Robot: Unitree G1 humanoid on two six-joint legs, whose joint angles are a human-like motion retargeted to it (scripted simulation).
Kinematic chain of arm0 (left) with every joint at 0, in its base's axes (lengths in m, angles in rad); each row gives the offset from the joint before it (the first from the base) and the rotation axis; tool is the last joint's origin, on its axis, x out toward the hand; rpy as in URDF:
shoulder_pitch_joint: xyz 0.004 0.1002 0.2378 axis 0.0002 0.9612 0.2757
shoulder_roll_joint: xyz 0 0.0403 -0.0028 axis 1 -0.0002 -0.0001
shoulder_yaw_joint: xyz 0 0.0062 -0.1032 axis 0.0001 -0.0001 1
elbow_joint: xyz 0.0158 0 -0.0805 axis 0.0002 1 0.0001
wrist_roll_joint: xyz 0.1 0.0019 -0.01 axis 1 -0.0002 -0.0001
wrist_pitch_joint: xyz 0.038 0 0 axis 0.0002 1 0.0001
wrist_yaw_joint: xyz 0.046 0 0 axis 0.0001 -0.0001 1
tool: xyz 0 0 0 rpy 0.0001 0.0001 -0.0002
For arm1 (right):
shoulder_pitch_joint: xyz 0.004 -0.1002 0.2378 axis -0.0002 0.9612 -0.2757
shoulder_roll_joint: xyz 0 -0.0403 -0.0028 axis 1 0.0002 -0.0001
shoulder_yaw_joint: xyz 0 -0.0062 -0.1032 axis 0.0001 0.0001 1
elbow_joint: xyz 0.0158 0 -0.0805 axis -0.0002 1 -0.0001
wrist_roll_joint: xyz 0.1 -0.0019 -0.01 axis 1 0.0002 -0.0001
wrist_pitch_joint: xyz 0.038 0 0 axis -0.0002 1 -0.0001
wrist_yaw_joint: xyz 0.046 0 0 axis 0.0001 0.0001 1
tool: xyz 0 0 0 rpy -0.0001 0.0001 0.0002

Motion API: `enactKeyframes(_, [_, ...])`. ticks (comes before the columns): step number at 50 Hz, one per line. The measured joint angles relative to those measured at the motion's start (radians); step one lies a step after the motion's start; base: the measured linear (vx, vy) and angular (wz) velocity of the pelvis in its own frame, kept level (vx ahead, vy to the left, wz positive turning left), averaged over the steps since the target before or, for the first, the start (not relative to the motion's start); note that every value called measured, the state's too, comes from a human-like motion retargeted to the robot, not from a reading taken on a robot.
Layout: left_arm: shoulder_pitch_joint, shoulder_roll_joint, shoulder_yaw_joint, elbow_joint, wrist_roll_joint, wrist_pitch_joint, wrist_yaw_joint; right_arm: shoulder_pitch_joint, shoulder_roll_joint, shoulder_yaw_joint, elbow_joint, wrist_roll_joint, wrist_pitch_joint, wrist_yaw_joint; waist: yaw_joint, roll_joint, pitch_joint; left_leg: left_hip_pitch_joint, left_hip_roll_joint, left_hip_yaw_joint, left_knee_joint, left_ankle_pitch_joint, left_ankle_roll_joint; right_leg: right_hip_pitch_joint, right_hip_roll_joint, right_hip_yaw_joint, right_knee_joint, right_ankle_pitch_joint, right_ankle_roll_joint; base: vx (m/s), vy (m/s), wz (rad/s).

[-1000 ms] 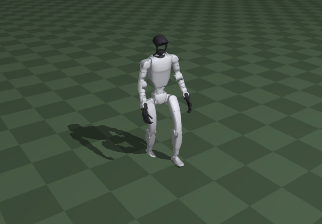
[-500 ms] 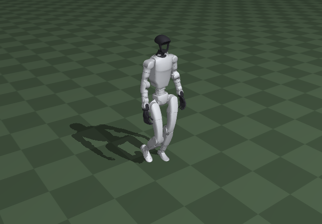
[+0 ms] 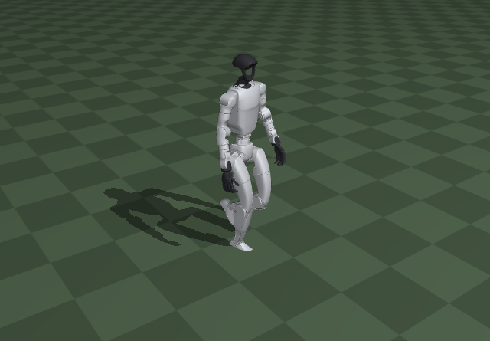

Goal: Walk

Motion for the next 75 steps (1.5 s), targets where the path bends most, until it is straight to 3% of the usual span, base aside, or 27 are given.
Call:
enactKeyframes(3, [-0.023,0.009,0.014,-0.028,-0.007,-0.007,0.011,-0.020,-0.003,0.014,-0.003,-0.030,-0.003,0.009,0.047,-0.022,0.012,-0.145,0.011,0.046,-0.017,-0.103,0.061,0.094,-0.013,0.010,-0.056,-0.037,0.001,0.64,-0.14,0.14])
enactKeyframes(7, [-0.029,0.019,0.033,-0.057,-0.031,-0.023,0.036,-0.043,0.000,0.035,-0.017,-0.056,-0.017,0.014,0.101,-0.060,0.034,-0.252,-0.011,0.090,-0.281,-0.149,0.083,0.224,-0.043,0.034,-0.116,-0.083,0.015,0.67,-0.08,-0.07])
enactKeyframes(13, [-0.017,0.013,0.050,-0.038,-0.036,-0.032,0.056,-0.079,0.001,0.052,-0.034,-0.073,-0.026,0.000,0.127,-0.122,0.020,-0.260,-0.107,0.099,-0.944,-0.024,0.054,0.340,-0.104,0.037,-0.162,-0.132,0.049,0.69,0.03,0.10])
enactKeyframes(18, [0.043,-0.005,0.051,-0.005,-0.034,-0.024,0.065,-0.052,0.020,0.042,-0.016,-0.061,-0.024,-0.028,0.132,-0.164,-0.036,-0.294,-0.165,0.106,-0.912,0.007,0.097,0.356,-0.143,0.038,-0.033,-0.150,0.074,0.74,0.10,0.21])
enactKeyframes(21, [0.062,-0.009,0.051,0.029,-0.052,-0.013,0.050,-0.036,0.037,0.019,0.033,-0.029,-0.018,-0.019,0.137,-0.227,-0.050,-0.255,-0.240,0.115,-0.857,0.010,0.155,0.329,-0.201,0.072,0.163,-0.057,0.128,0.74,0.10,0.34])
enactKeyframes(25, [0.074,-0.003,0.041,0.036,-0.046,-0.008,0.015,-0.028,0.050,-0.012,0.087,0.017,-0.016,0.013,0.116,-0.301,-0.047,-0.147,-0.343,0.094,-0.865,-0.041,0.231,0.201,-0.269,0.125,0.539,0.242,0.223,0.72,0.07,0.57])
enactKeyframes(27, [0.073,0.003,0.028,0.026,-0.028,-0.005,0.007,-0.026,0.050,-0.023,0.089,0.032,-0.018,0.012,0.097,-0.306,-0.043,-0.084,-0.364,0.068,-0.869,-0.075,0.250,0.114,-0.309,0.108,0.698,0.237,0.193,0.73,0.05,0.51])
enactKeyframes(32, [0.018,0.026,0.001,0.000,0.006,0.008,0.009,-0.033,0.030,-0.059,0.051,0.075,-0.029,-0.026,0.038,-0.261,-0.018,0.128,-0.353,-0.025,-0.974,-0.117,0.241,-0.105,-0.396,0.025,0.805,-0.010,0.059,0.76,0.01,0.46])
enactKeyframes(35, [-0.014,0.042,-0.008,-0.031,0.003,0.000,0.026,-0.024,0.023,-0.076,0.002,0.094,-0.036,-0.053,-0.010,-0.228,-0.002,0.248,-0.325,-0.077,-1.020,-0.146,0.223,-0.201,-0.386,-0.013,0.652,-0.064,0.049,0.79,-0.06,0.60])
enactKeyframes(42, [-0.075,0.084,-0.013,-0.106,-0.014,-0.048,0.072,-0.022,0.009,-0.111,-0.056,0.124,-0.047,-0.106,-0.085,-0.145,-0.001,0.414,-0.241,-0.140,-1.041,-0.208,0.169,-0.267,-0.205,-0.002,-0.042,0.104,0.169,0.81,-0.13,0.45])
enactKeyframes(46, [-0.056,0.075,-0.003,-0.120,-0.024,-0.051,0.087,0.009,0.004,-0.127,-0.060,0.127,-0.048,-0.126,-0.102,-0.125,-0.037,0.441,-0.217,-0.129,-0.896,-0.237,0.130,-0.276,-0.150,0.033,-0.001,0.148,0.158,0.80,-0.15,0.22])
enactKeyframes(48, [-0.047,0.061,0.003,-0.106,-0.034,-0.042,0.075,0.011,-0.008,-0.135,-0.051,0.133,-0.041,-0.129,-0.116,-0.085,-0.038,0.434,-0.174,-0.128,-0.753,-0.180,0.070,-0.247,-0.102,0.028,0.049,0.153,0.126,0.76,-0.15,0.36])
enactKeyframes(51, [-0.031,0.031,-0.006,-0.077,-0.029,-0.031,0.045,0.016,-0.025,-0.132,-0.049,0.131,-0.036,-0.123,-0.124,-0.013,-0.023,0.368,-0.114,-0.131,-0.464,0.015,-0.064,-0.167,-0.019,0.007,0.067,0.105,0.063,0.69,-0.15,0.31])
enactKeyframes(53, [-0.027,0.019,-0.025,-0.067,-0.011,-0.023,0.023,0.018,-0.036,-0.125,-0.053,0.119,-0.032,-0.117,-0.116,0.009,-0.015,0.288,-0.086,-0.106,-0.284,0.112,-0.110,-0.108,0.010,0.003,0.056,0.065,0.030,0.65,-0.15,0.26])
enactKeyframes(55, [-0.019,0.012,-0.048,-0.068,0.011,-0.020,0.012,0.024,-0.044,-0.112,-0.059,0.098,-0.032,-0.116,-0.099,0.015,-0.007,0.191,-0.041,-0.053,-0.128,0.095,-0.083,-0.048,0.023,0.002,0.046,0.023,0.012,0.63,-0.17,0.21])
enactKeyframes(58, [-0.024,0.012,-0.061,-0.073,0.041,-0.016,0.001,0.005,-0.055,-0.093,-0.052,0.057,-0.026,-0.105,-0.056,0.006,0.007,0.027,0.021,0.019,-0.003,-0.046,0.020,0.046,0.026,0.012,0.002,-0.019,0.005,0.61,-0.16,0.07])
enactKeyframes(62, [-0.019,0.012,-0.049,-0.069,0.051,-0.018,0.006,-0.032,-0.058,-0.063,-0.048,0.013,-0.028,-0.082,0.008,-0.023,0.031,-0.137,0.029,0.074,-0.105,-0.167,0.098,0.173,0.006,0.046,-0.042,-0.073,0.007,0.62,-0.11,-0.21])
enactKeyframes(65, [-0.001,0.004,-0.033,-0.048,0.044,-0.021,0.013,-0.053,-0.054,-0.040,-0.058,0.002,-0.036,-0.066,0.039,-0.045,0.045,-0.201,-0.007,0.092,-0.346,-0.172,0.096,0.258,-0.019,0.074,-0.066,-0.108,0.016,0.64,-0.03,-0.26])
enactKeyframes(70, [0.030,-0.010,-0.007,-0.001,0.041,-0.020,0.005,-0.078,-0.047,-0.017,-0.081,-0.005,-0.036,-0.043,0.052,-0.083,0.030,-0.216,-0.117,0.059,-0.870,-0.059,0.049,0.332,-0.064,0.094,-0.083,-0.157,0.036,0.65,0.05,-0.06])
enactKeyframes(75, [0.076,-0.013,0.010,0.033,0.031,-0.010,0.005,-0.043,-0.015,-0.012,-0.072,0.002,-0.031,-0.033,0.059,-0.115,-0.014,-0.237,-0.171,0.064,-0.834,-0.018,0.072,0.349,-0.099,0.092,0.047,-0.201,0.049,0.65,0.11,-0.01])
